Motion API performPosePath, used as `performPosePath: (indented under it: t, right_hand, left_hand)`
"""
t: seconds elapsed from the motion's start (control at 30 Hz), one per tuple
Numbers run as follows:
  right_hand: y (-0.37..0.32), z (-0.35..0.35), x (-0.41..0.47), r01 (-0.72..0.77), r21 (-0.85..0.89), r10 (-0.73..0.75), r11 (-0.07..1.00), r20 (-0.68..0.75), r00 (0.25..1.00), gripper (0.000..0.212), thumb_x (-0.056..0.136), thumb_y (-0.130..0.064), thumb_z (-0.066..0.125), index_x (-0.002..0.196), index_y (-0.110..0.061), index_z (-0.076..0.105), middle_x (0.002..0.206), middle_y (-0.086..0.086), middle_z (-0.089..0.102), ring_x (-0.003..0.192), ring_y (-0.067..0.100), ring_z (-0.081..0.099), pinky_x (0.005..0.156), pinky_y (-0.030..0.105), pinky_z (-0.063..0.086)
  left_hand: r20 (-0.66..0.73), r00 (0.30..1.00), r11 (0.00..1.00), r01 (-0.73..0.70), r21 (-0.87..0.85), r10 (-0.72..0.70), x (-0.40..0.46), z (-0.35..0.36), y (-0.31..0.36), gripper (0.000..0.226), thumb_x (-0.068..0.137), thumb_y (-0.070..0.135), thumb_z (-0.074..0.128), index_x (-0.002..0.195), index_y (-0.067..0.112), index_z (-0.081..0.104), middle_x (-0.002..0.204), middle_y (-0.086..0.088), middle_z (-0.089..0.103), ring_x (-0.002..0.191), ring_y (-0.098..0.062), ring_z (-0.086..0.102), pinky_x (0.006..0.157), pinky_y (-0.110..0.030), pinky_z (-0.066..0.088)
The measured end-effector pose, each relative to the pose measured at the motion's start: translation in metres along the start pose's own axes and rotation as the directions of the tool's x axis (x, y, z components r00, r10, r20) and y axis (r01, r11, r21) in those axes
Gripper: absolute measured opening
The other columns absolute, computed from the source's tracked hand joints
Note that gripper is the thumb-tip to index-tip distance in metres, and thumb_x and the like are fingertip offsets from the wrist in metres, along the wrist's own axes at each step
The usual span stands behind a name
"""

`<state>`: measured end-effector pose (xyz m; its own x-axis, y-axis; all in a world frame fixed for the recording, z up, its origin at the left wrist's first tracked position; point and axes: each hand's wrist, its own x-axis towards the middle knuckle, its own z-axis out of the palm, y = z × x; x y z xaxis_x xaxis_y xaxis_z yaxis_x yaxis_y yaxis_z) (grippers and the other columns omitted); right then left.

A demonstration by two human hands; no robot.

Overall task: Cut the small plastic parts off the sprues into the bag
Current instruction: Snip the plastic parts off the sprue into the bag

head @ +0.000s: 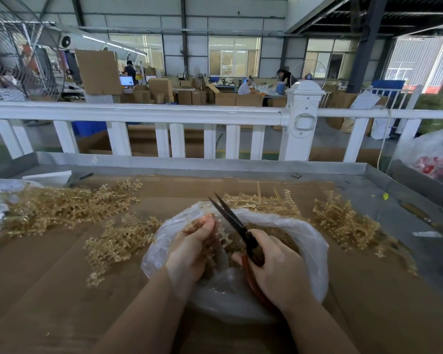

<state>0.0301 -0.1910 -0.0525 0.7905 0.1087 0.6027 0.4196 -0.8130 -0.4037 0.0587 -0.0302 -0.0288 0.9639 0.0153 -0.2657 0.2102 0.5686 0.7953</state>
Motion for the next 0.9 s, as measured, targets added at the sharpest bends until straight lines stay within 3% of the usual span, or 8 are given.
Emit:
performPosePath:
  t: [0.17, 0.3, 0.4, 0.53, 0.9]
  right_hand:
    - [0.002, 0.0016, 0.0003, -0.029, -0.016, 0.029, 0.999, 0.001, 1.0, 0.052, 0.079, -0.057, 0.062, 0.119, -0.023, 0.062, 0.094, -0.01, 0.067, 0.086, 0.009, 0.063, 0.072, 0.014, 0.042]
    - [0.0039, 0.0038, -0.0009, 0.004, -0.038, -0.001, 0.999, 0.1, 0.995, 0.059, 0.08, -0.064, 0.054, 0.127, -0.027, 0.055, 0.107, -0.01, 0.064, 0.102, 0.009, 0.058, 0.083, 0.016, 0.039]
    - [0.005, 0.0044, -0.001, 0.018, -0.02, -0.015, 1.0, 0.141, 0.99, 0.063, 0.079, -0.069, 0.045, 0.128, -0.03, 0.052, 0.109, -0.012, 0.061, 0.106, 0.008, 0.055, 0.086, 0.019, 0.043]
    - [0.0048, 0.0036, -0.0009, 0.024, -0.007, -0.023, 1.0, 0.146, 0.989, 0.064, 0.078, -0.071, 0.042, 0.126, -0.03, 0.053, 0.11, -0.012, 0.061, 0.107, 0.007, 0.054, 0.087, 0.019, 0.043]
    - [0.0027, 0.0025, 0.0008, 0.033, -0.005, -0.032, 0.999, 0.131, 0.991, 0.048, 0.083, -0.059, 0.055, 0.12, -0.027, 0.057, 0.1, -0.01, 0.064, 0.094, 0.008, 0.059, 0.078, 0.014, 0.038]
  left_hand:
    - [-0.038, 0.999, 0.997, -0.003, -0.079, 0.0, -0.0009, -0.0001, 0.0006, 0.008, 0.087, 0.014, 0.064, 0.085, 0.007, 0.063, 0.073, -0.012, 0.064, 0.062, -0.023, 0.062, 0.061, -0.034, 0.049]
    - [0.015, 1.0, 0.995, -0.022, -0.095, 0.023, -0.0017, 0.0002, -0.0003, 0.014, 0.092, 0.01, 0.056, 0.08, 0.007, 0.062, 0.061, -0.007, 0.065, 0.05, -0.017, 0.064, 0.05, -0.029, 0.052]
    - [0.001, 0.999, 0.996, -0.045, -0.072, 0.045, -0.001, -0.0011, -0.0009, 0.015, 0.094, 0.005, 0.051, 0.084, 0.005, 0.063, 0.062, -0.008, 0.066, 0.05, -0.016, 0.064, 0.054, -0.03, 0.053]
    - [0.039, 0.999, 0.999, -0.03, -0.014, 0.031, -0.0034, -0.0022, -0.0008, 0.016, 0.092, 0.002, 0.051, 0.086, 0.002, 0.066, 0.07, -0.012, 0.07, 0.056, -0.019, 0.068, 0.046, -0.025, 0.053]
    - [0.089, 0.993, 0.996, 0.076, 0.046, -0.079, -0.0092, 0.0054, 0.0018, 0.02, 0.093, 0.005, 0.051, 0.077, 0.006, 0.063, 0.059, -0.008, 0.066, 0.044, -0.015, 0.062, 0.039, -0.022, 0.047]
